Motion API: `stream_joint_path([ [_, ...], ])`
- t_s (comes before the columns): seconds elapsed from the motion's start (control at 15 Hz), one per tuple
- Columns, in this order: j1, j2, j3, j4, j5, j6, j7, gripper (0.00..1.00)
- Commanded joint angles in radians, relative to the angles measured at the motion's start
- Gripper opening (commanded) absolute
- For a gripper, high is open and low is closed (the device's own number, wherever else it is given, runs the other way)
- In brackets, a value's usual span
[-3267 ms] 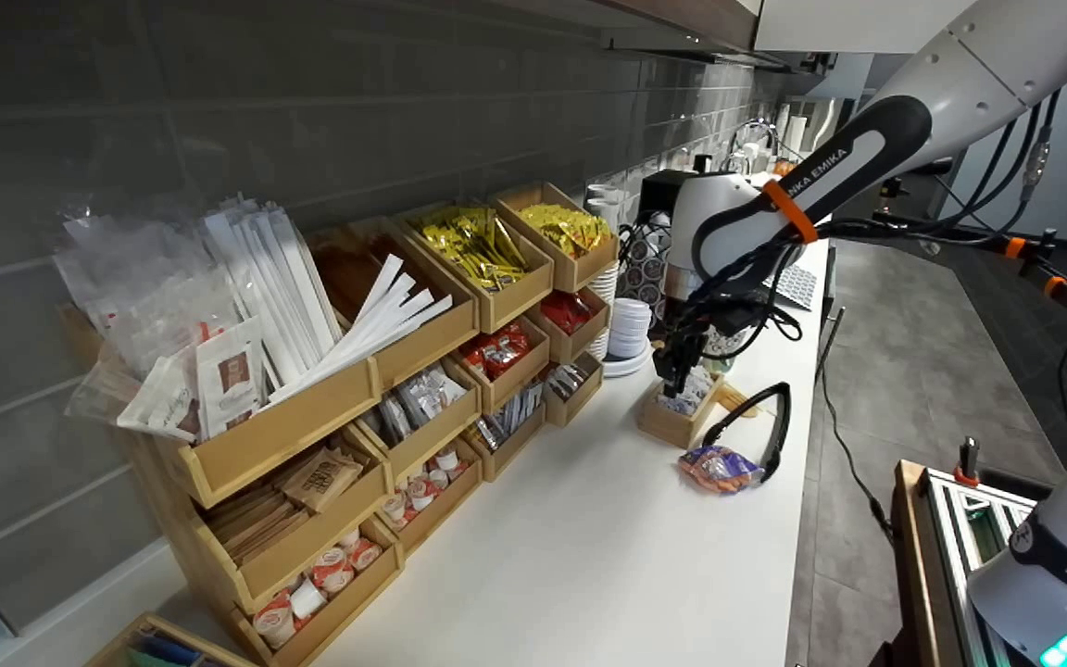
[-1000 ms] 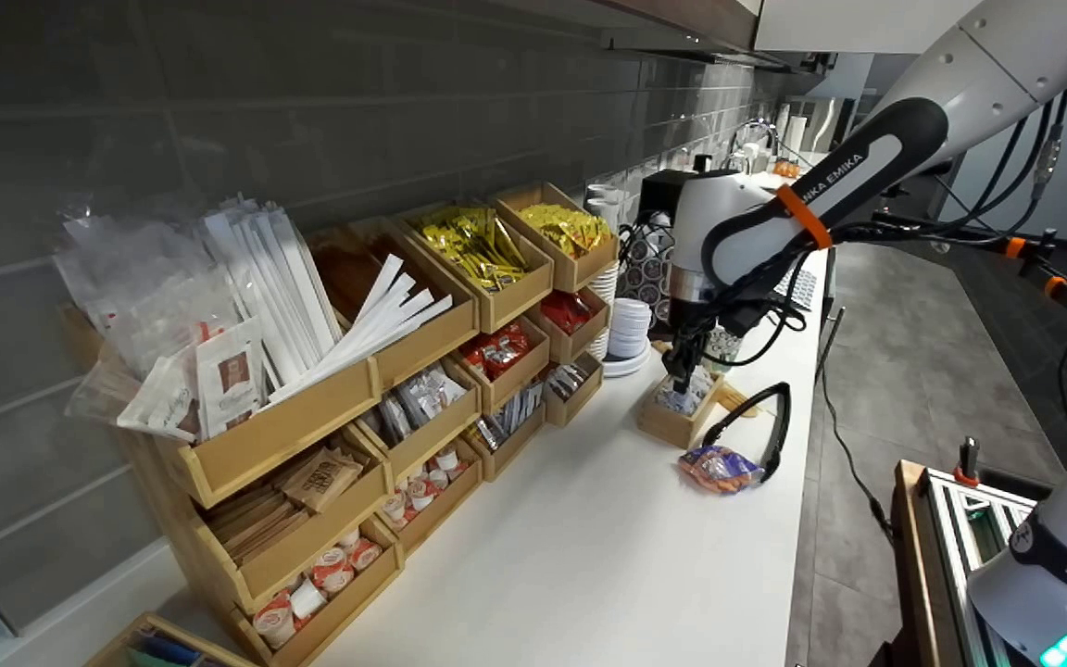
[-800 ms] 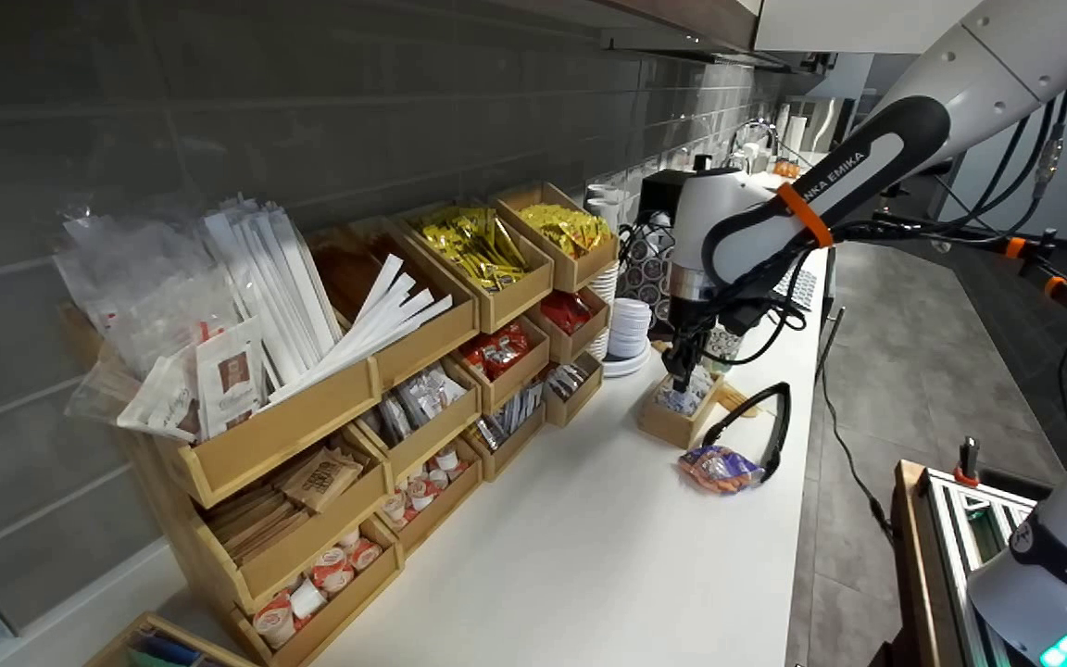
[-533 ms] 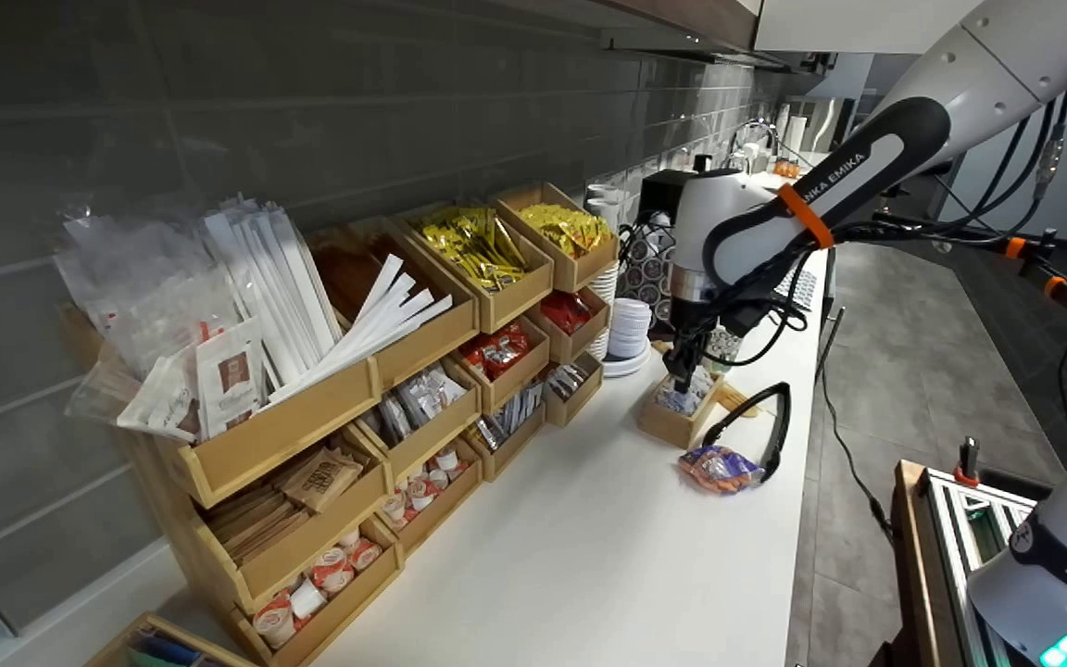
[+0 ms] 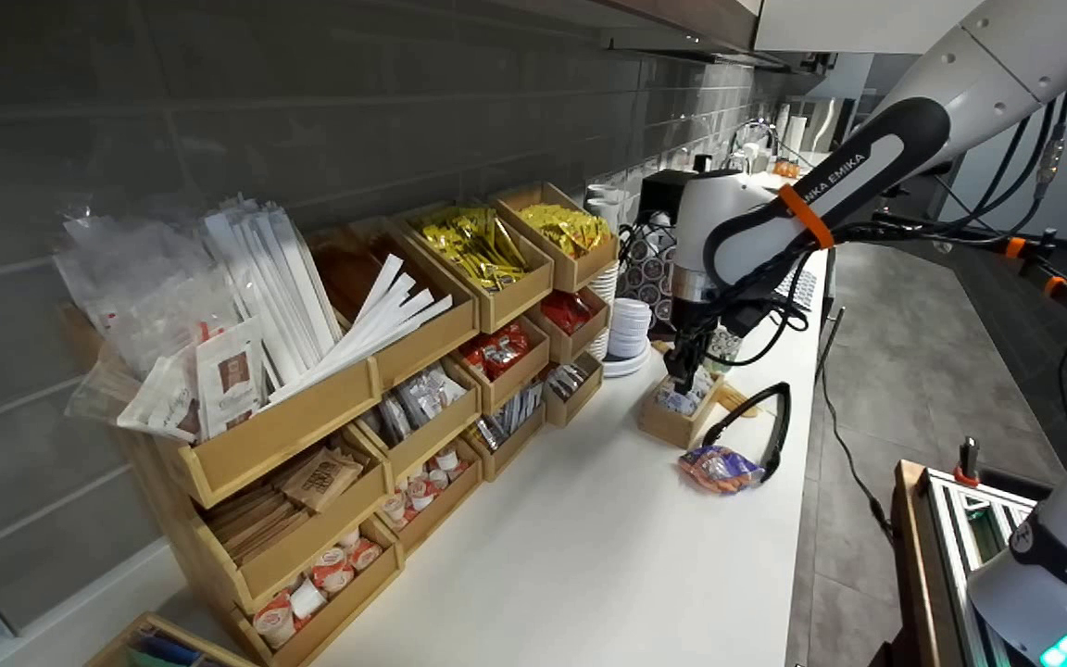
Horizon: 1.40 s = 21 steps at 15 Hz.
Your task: Remove one object from the box
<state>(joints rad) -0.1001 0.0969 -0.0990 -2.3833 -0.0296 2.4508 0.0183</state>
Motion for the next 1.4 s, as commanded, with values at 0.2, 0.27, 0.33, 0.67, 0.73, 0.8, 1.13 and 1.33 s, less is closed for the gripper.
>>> stream_joint_path([
  [0.2,0.001,-0.013,-0.007,-0.017,-0.027,-0.004,0.010,0.00],
  [0.27,0.001,-0.014,-0.007,-0.018,-0.026,-0.004,0.009,0.00],
  [0.33,0.001,-0.017,-0.006,-0.018,-0.023,-0.007,0.007,0.00],
  [0.67,-0.001,-0.050,-0.002,-0.006,0.015,-0.062,-0.011,0.00],
  [0.73,-0.001,-0.058,-0.001,-0.004,0.019,-0.071,-0.012,0.00],
  [0.8,0.000,-0.067,0.000,-0.002,0.023,-0.078,-0.014,0.00],
  [1.13,0.009,-0.108,0.011,-0.001,0.046,-0.129,-0.023,0.00],
  [1.33,0.027,-0.122,0.031,-0.019,0.074,-0.178,-0.026,0.00],
])
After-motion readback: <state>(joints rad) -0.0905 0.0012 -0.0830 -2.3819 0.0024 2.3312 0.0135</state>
